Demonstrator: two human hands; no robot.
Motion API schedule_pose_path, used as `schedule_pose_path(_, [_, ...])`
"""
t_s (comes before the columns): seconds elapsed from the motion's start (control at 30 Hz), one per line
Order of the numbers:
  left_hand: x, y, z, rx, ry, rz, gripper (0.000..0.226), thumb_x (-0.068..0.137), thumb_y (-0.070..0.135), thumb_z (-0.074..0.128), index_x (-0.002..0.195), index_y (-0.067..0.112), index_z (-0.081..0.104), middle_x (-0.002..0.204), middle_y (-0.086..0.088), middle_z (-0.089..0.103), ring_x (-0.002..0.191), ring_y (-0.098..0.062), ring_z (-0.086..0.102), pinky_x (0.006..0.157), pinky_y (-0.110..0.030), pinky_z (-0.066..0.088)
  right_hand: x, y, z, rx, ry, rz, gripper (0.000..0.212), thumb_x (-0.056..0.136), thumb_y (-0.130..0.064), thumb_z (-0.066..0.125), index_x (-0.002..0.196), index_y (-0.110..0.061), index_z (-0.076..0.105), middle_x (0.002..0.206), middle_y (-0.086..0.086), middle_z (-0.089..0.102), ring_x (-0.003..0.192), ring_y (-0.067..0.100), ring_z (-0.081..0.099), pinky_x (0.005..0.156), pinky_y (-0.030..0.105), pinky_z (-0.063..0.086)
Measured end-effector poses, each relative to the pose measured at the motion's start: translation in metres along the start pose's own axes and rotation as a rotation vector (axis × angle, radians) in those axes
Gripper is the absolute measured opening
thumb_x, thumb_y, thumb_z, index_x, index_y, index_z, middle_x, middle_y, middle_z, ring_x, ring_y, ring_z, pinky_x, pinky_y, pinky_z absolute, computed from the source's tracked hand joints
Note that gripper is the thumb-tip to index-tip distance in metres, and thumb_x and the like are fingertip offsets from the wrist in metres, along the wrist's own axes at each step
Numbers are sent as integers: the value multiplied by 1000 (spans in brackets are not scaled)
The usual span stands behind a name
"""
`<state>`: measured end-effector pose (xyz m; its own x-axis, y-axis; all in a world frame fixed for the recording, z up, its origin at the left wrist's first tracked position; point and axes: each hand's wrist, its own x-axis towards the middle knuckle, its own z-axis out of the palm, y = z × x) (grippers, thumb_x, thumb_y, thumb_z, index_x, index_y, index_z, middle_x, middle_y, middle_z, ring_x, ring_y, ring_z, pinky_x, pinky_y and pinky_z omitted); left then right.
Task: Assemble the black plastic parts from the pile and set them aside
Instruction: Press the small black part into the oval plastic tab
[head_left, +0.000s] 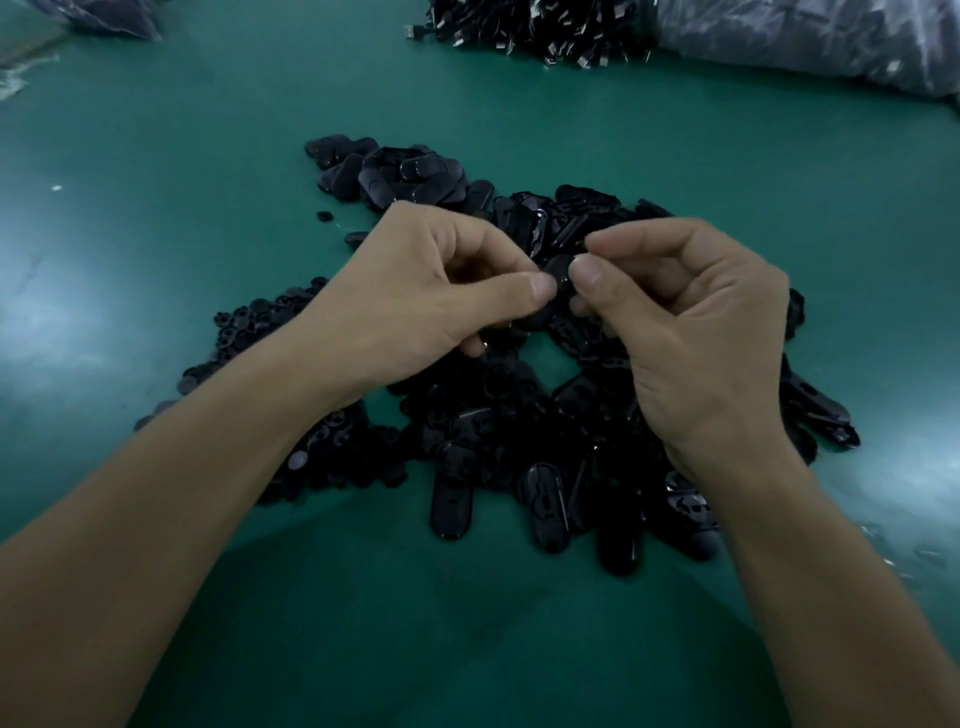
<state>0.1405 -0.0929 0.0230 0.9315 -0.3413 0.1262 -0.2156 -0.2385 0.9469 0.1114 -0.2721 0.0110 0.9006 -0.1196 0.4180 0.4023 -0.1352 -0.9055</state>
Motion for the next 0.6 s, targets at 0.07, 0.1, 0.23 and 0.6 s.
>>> schedule_pose_path(0.07, [0,0,-2,-14,-38,-3,7,85,22,77,91,19,74,65,5,68,53,-4,58,52,-15,48,-1,0,1,-39,-15,-3,18,86,-6,77,92,-22,70,79,-9,75,71,7,72,70,17,55])
schedule_pose_path(0.1, [0,-2,-3,-12,-59,-7,15,85,20,77,99,21,74,67,5,70,52,-4,58,53,-16,48,-2,0,2,-74,-27,-9,19,87,-7,76,93,-24,70,82,-11,76,76,6,72,73,17,55])
schedule_pose_path(0.23, [4,-7,-6,-11,8,27,17,91,13,73,103,24,75,74,5,73,59,-4,62,54,-18,52,-9,1,8,-339,-87,-57,19,92,-17,71,109,-27,70,96,-17,71,91,0,69,80,15,54])
schedule_pose_path(0.6, [12,-14,-19,-264,510,-41,18,93,18,72,80,14,61,64,6,64,61,-9,65,59,-22,56,-13,-24,42,-790,-710,-140,23,89,-48,68,100,-29,73,92,-8,55,95,14,46,84,34,43])
